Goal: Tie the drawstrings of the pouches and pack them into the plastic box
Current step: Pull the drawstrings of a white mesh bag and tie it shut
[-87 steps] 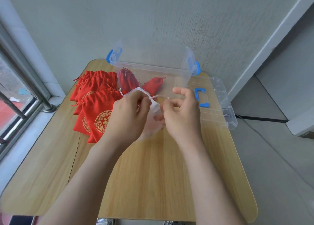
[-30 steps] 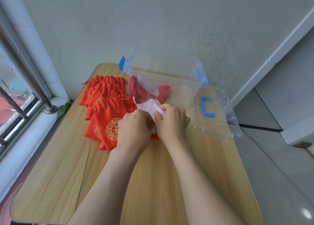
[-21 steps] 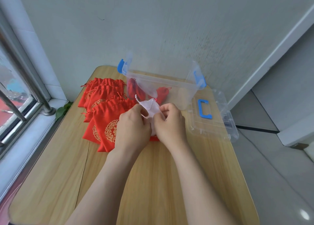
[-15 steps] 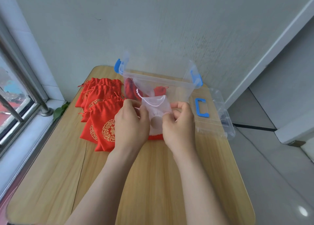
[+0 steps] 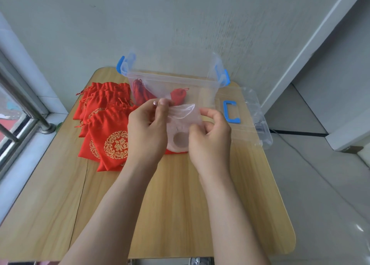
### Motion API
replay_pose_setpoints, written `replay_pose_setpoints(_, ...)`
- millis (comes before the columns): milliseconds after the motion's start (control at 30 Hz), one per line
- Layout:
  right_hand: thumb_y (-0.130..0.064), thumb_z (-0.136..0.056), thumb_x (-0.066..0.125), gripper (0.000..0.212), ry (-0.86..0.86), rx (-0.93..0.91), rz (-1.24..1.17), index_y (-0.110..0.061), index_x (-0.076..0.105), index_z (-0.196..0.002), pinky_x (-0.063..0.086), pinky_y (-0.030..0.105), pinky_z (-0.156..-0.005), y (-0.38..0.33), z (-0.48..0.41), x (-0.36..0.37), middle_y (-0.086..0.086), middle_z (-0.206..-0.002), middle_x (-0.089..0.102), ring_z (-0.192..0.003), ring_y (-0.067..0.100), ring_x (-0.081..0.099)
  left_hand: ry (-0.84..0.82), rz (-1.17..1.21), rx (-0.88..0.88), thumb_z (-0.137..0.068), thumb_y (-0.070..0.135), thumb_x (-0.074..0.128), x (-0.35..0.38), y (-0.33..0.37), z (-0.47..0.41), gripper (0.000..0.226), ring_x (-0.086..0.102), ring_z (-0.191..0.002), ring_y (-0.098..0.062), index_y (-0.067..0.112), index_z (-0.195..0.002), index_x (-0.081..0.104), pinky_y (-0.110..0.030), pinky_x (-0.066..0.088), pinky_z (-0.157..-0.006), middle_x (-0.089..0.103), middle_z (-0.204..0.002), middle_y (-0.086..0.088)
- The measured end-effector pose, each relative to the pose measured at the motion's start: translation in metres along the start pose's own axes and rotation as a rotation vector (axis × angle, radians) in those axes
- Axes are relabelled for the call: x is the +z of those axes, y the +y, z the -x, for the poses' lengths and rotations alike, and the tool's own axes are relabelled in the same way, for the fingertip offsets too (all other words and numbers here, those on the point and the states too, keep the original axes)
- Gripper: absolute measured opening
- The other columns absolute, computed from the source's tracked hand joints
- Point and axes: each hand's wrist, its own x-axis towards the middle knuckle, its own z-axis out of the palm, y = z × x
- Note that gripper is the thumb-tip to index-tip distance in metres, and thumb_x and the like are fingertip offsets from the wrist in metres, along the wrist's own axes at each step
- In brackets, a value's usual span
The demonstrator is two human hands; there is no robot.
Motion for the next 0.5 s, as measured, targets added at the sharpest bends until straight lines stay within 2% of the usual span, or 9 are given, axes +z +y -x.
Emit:
replay_pose_setpoints(67,-0.010,-0.092,0.056,0.033,0.002,0.012,0.018,-0.032,0.063,-0.114,0.053,0.030,-0.068,-0.002,-0.001,-0.001,0.000,-0.092,0.075,-0.082,0.016,0.071,0.023,0.009,-0.046,-0.112,0.035,0.051,0.001,0.000,-0.001,0.034,0.073,-0.096,-0.031,0.018,-0.104,0.080,-0.056,0.058,-0.090,0.080,-0.097,-0.003)
replay_pose_setpoints(167,-0.010,-0.094,0.057,0.029,-0.012,0.015,0.115,-0.028,0.068,-0.114,0.049,0.020,-0.067,-0.007,-0.004,-0.004,-0.010,-0.091,0.070,-0.084,0.014,0.066,0.014,0.039,-0.120,-0.113,0.041,0.046,0.004,-0.001,-0.002,0.043,0.077,-0.097,-0.023,0.017,-0.107,0.081,-0.053,0.060,-0.095,0.081,-0.099,-0.002)
replay_pose_setpoints(200,-0.010,-0.095,0.056,0.028,-0.021,0.014,0.169,-0.026,0.070,-0.114,0.051,0.021,-0.074,-0.008,-0.005,-0.006,-0.014,-0.090,0.067,-0.087,0.016,0.064,0.011,0.068,-0.144,-0.113,0.041,0.045,0.005,-0.001,-0.003,0.044,0.078,-0.098,-0.022,0.015,-0.108,0.081,-0.051,0.060,-0.096,0.082,-0.099,-0.002)
replay_pose_setpoints(267,-0.010,-0.095,0.055,0.029,-0.032,0.005,0.278,-0.022,0.073,-0.114,0.055,0.035,-0.090,-0.010,-0.007,-0.009,-0.017,-0.088,0.061,-0.094,0.020,0.062,0.015,0.146,-0.201,-0.113,0.042,0.044,0.006,0.001,-0.002,0.045,0.078,-0.098,-0.026,0.014,-0.109,0.080,-0.048,0.061,-0.097,0.082,-0.098,-0.004)
replay_pose_setpoints(300,-0.009,-0.094,0.054,0.027,-0.040,-0.011,0.331,-0.021,0.073,-0.110,0.055,0.040,-0.091,-0.010,-0.006,-0.010,-0.015,-0.086,0.061,-0.094,0.024,0.064,0.023,0.178,-0.224,-0.113,0.042,0.044,0.006,0.002,-0.003,0.044,0.077,-0.100,-0.031,0.016,-0.109,0.080,-0.047,0.061,-0.097,0.082,-0.097,-0.005)
replay_pose_setpoints(333,-0.008,-0.093,0.053,0.024,-0.065,-0.035,0.385,-0.019,0.072,-0.104,0.056,0.041,-0.086,-0.011,-0.005,-0.011,-0.012,-0.083,0.062,-0.091,0.027,0.065,0.032,0.202,-0.244,-0.113,0.042,0.044,0.007,0.004,-0.003,0.044,0.076,-0.103,-0.033,0.017,-0.109,0.080,-0.043,0.062,-0.095,0.081,-0.097,-0.006)
replay_pose_setpoints(400,-0.011,-0.092,0.054,0.020,-0.177,-0.052,0.484,-0.020,0.071,-0.100,0.053,0.035,-0.071,-0.012,0.000,-0.011,-0.005,-0.083,0.065,-0.084,0.028,0.064,0.033,0.225,-0.290,-0.113,0.042,0.044,0.005,0.005,-0.003,0.043,0.076,-0.105,-0.029,0.018,-0.110,0.080,-0.037,0.062,-0.093,0.082,-0.099,-0.005)
replay_pose_setpoints(500,-0.023,-0.087,0.057,0.024,-0.410,-0.008,0.474,-0.026,0.073,-0.105,0.051,0.028,-0.064,-0.017,0.004,-0.014,-0.004,-0.089,0.070,-0.081,0.020,0.067,-0.015,0.264,-0.372,-0.112,0.042,0.047,0.004,0.006,-0.005,0.042,0.077,-0.104,-0.028,0.016,-0.110,0.080,-0.041,0.063,-0.090,0.081,-0.105,-0.007)
